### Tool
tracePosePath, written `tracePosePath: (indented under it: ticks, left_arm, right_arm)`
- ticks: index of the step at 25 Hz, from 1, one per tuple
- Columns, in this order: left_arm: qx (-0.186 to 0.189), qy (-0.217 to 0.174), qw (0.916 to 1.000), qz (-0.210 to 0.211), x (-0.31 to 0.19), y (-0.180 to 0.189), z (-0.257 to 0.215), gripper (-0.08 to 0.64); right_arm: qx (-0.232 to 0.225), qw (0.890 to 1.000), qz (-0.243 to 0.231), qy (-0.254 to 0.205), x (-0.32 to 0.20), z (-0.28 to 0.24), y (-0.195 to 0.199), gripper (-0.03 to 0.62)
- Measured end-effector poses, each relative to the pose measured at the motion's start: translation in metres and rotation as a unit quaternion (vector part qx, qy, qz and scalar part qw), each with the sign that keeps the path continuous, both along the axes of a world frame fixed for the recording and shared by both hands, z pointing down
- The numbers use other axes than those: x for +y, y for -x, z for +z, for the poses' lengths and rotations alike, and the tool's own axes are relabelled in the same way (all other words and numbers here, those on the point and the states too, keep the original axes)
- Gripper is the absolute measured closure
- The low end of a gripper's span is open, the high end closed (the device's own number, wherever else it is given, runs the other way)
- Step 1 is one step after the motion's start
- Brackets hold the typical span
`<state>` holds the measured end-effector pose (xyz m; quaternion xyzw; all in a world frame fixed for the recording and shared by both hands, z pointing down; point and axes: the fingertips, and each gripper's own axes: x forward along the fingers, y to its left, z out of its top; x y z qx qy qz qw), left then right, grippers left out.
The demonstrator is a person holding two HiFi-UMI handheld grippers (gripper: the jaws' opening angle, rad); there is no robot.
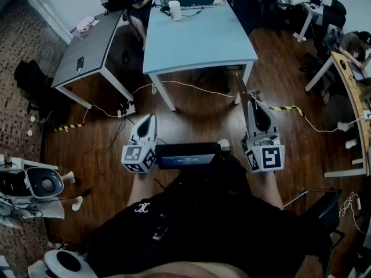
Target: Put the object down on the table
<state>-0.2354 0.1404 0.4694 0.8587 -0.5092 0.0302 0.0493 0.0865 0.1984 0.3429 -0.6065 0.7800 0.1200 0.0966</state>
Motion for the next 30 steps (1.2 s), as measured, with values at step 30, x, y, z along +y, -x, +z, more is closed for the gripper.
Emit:
tracePosePath:
  ticks: [30]
  left_arm:
    - [-0.032,-0.034,0.9986,-0.025,-0.354,-0.149,-0.032,0.571]
  right_arm:
    - [-0.014,0.996,-0.089,0.008,-0.383,0.016,-0.109,0.578]
